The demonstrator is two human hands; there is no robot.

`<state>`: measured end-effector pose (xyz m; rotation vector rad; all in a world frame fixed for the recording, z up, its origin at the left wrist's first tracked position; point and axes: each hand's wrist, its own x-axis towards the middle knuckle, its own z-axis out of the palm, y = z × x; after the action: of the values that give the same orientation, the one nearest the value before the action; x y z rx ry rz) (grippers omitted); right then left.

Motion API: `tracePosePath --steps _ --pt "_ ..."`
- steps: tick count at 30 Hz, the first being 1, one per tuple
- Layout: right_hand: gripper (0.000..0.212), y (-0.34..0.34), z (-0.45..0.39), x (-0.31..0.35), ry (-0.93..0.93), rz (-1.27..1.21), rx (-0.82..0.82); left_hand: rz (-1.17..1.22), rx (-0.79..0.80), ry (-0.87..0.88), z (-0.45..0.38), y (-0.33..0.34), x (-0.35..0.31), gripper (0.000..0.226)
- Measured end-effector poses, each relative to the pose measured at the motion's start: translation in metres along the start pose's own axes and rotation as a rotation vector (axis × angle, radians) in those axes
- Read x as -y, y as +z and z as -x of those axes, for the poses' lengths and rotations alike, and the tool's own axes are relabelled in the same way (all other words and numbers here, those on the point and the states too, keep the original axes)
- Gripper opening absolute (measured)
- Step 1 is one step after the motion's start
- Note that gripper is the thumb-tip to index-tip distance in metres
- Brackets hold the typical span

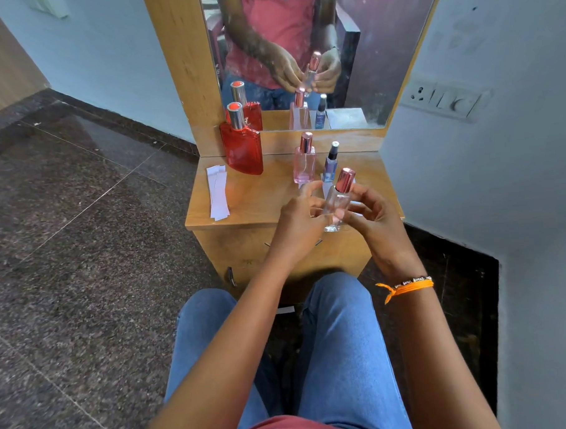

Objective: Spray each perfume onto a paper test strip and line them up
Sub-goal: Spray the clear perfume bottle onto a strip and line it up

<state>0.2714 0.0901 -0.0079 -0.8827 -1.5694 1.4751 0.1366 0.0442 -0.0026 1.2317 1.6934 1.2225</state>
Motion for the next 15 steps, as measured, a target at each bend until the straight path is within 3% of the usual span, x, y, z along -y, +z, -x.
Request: tracePosePath --steps 6,15 --pt "0.028 -0.011 -0.01 0.007 -0.041 0.12 -0.042 -0.002 0.003 0.009 -0.004 0.008 0.0 0.062" --pt "0.026 -0.032 -0.077 -0.001 -0.084 0.242 -0.239 -0.08 -0.047 0.012 -0.005 0.0 0.005 0.023"
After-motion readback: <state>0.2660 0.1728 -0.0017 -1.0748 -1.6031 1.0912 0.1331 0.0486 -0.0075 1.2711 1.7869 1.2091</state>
